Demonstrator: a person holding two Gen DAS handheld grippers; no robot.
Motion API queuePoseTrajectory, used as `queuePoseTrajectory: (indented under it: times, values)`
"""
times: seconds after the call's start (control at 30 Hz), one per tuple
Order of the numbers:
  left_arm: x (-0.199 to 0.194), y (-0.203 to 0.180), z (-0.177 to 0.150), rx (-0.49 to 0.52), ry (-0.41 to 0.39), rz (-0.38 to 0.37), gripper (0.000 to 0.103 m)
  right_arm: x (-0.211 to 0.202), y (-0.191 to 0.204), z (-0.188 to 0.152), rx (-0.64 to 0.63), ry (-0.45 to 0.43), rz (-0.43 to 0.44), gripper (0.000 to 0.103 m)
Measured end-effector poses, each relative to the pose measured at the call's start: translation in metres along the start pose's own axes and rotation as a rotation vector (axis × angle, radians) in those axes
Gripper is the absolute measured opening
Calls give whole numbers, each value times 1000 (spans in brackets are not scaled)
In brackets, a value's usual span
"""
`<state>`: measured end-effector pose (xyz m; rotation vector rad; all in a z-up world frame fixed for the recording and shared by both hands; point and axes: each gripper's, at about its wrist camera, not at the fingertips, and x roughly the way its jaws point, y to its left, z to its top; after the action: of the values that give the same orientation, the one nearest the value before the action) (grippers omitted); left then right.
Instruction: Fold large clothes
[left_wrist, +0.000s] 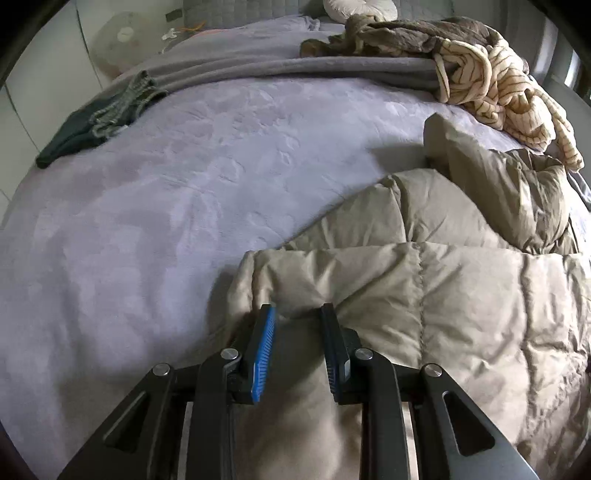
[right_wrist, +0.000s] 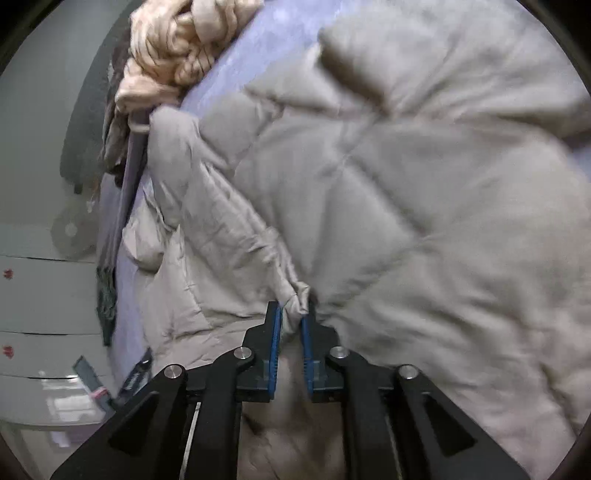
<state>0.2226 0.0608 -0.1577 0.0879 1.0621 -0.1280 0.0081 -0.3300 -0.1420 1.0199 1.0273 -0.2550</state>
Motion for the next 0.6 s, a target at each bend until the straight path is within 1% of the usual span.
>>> queuePoseTrajectory:
  times: [0.07, 0.13, 0.17, 0.2, 0.23, 0.37, 0.4, 0.47, 0.5, 0.53, 0.6]
  values:
    - [-18, -7, -4, 33, -6, 14, 27, -13, -1, 1, -42, -24, -27, 14]
    - [-34, -17, -9, 68, -6, 10, 27, -23, -2, 2, -74, -25, -35, 21]
    - [-43, -25, -14, 81, -2, 0, 27, -27, -3, 3, -85, -24, -39, 35]
    - [-48, -30, -18, 88, 1, -6, 27, -32, -6, 3, -91, -24, -42, 52]
    - [-56, -40, -23, 95, 7, -16, 27, -37, -10, 2, -95, -29, -43, 56]
    - [-73, -81, -44, 115, 39, -60, 28, -61, -34, 1, -87, -36, -35, 59]
    - [-76, -92, -49, 120, 44, -71, 28, -67, -41, 2, -79, -37, -31, 66]
    - [-80, -116, -57, 122, 61, -92, 79, -80, -56, 5, -76, -44, -32, 74]
    - [-83, -126, -59, 117, 56, -93, 103, -88, -63, 8, -80, -53, -32, 75]
    - [-89, -138, -63, 114, 23, -87, 102, -93, -68, 10, -84, -58, -36, 75]
    - [-92, -162, -68, 150, 31, -99, 102, -105, -85, 19, -81, -65, -57, 76]
